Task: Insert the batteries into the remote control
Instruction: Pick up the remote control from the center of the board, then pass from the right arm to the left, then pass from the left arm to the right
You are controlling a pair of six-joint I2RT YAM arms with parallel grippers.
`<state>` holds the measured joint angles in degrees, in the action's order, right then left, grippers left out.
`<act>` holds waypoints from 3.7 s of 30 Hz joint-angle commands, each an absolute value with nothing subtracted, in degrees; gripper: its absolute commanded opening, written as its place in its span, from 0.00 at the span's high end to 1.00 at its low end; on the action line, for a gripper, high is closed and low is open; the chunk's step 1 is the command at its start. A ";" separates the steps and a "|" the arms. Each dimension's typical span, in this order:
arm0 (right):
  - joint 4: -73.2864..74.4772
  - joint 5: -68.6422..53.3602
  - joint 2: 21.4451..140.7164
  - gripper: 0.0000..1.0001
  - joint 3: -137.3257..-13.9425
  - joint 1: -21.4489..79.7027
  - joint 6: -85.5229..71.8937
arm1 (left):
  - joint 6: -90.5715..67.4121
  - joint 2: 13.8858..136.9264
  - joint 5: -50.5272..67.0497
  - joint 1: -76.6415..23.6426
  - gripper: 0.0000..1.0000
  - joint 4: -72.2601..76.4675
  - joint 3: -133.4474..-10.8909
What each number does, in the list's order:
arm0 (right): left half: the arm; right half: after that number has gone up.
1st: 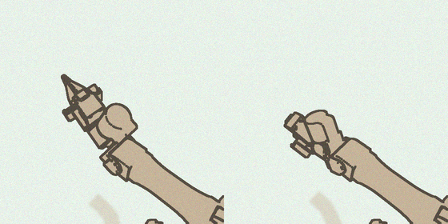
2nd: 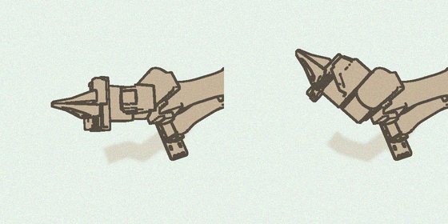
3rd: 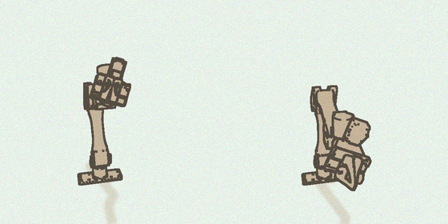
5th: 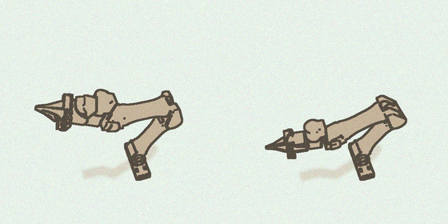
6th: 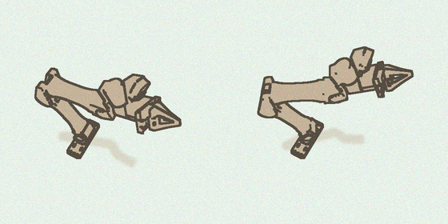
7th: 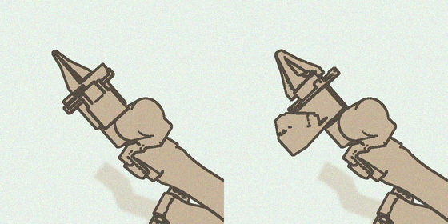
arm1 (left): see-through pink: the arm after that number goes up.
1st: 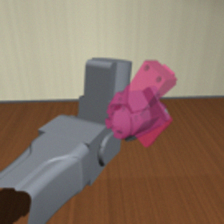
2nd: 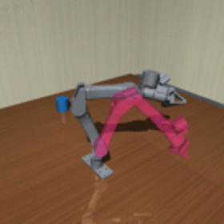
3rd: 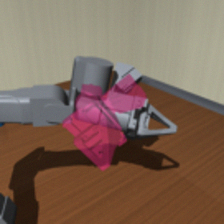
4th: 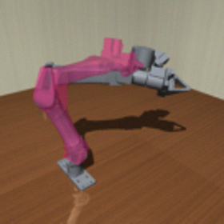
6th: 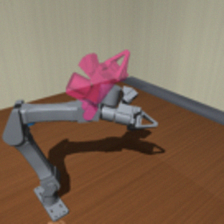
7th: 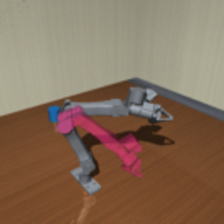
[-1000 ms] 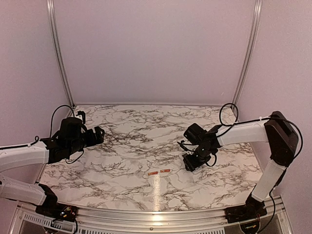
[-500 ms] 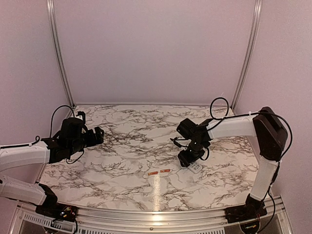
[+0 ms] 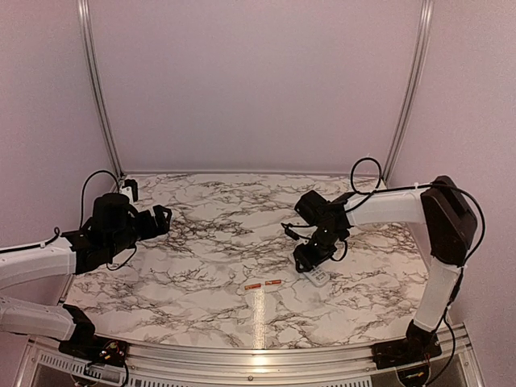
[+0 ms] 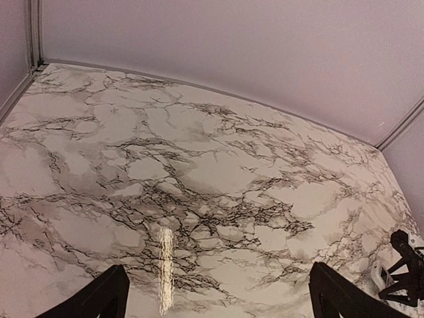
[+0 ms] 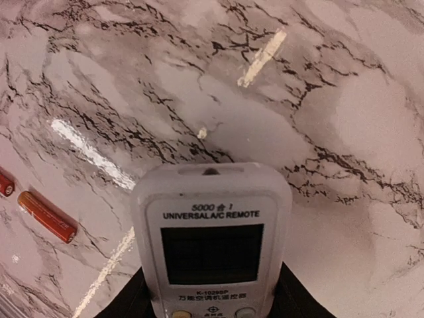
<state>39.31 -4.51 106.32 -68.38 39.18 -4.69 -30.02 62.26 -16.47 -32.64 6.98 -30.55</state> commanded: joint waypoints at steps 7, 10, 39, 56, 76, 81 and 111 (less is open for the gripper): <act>26.43 -17.24 94.45 0.59 -76.93 38.85 -7.09 | -25.86 56.91 -5.86 -33.76 0.01 12.96 -29.97; 21.85 -22.67 92.73 0.59 -78.41 38.89 -7.60 | -25.15 55.32 -0.75 -34.42 0.01 15.32 -29.74; -20.26 -51.71 93.33 0.58 -78.75 47.64 -27.38 | -15.35 68.29 15.81 -55.10 0.01 36.69 -39.00; -26.26 -52.74 93.73 0.58 -76.27 48.77 -30.14 | -20.81 73.05 16.78 -56.50 0.07 46.36 -40.89; -12.54 -48.01 92.64 0.30 -80.05 48.82 -23.48 | -17.74 71.62 6.69 -56.62 0.71 38.02 -42.58; 3.24 -37.42 91.38 0.21 -84.19 48.78 -18.32 | -13.31 68.71 -2.39 -56.69 0.73 27.74 -43.27; 21.75 -23.53 99.05 0.46 -94.74 48.77 -18.06 | -9.81 78.65 -17.38 -60.56 0.78 9.06 -51.78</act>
